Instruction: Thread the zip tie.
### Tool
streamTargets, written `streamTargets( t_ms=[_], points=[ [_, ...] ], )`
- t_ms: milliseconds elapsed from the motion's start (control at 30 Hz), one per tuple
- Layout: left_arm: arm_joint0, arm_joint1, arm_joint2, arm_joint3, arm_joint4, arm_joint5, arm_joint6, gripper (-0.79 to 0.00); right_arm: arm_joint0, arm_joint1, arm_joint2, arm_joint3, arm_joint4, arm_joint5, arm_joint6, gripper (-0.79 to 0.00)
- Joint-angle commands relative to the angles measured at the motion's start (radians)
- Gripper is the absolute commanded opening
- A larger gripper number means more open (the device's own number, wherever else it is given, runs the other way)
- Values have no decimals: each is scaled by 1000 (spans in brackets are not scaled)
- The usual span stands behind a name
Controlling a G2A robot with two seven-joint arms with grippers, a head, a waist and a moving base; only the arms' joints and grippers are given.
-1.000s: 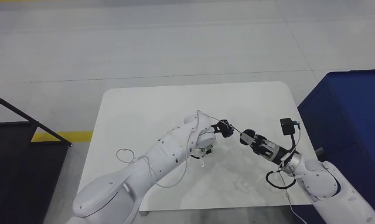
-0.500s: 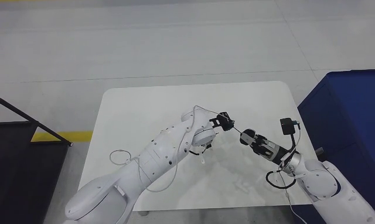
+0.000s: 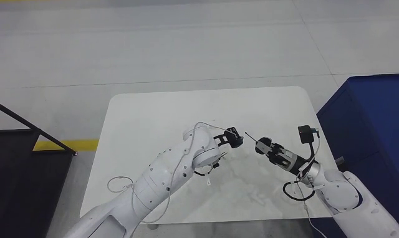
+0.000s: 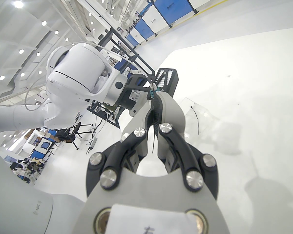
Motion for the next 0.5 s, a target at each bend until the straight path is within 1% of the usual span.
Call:
streamTargets(
  t_ms=[0, 33, 233, 467],
  points=[
    [-5, -3, 3, 10, 2, -1, 14, -372, 0, 0, 0, 0, 0, 0, 0, -785],
    [-8, -4, 3, 14, 3, -1, 21, -400, 0, 0, 0, 0, 0, 0, 0, -785],
    [-18, -11, 6, 26, -1, 5, 24, -413, 0, 0, 0, 0, 0, 0, 0, -785],
    [-26, -19, 15, 71, -20, -24, 26, -443, 0, 0, 0, 0, 0, 0, 0, -785]
  ],
)
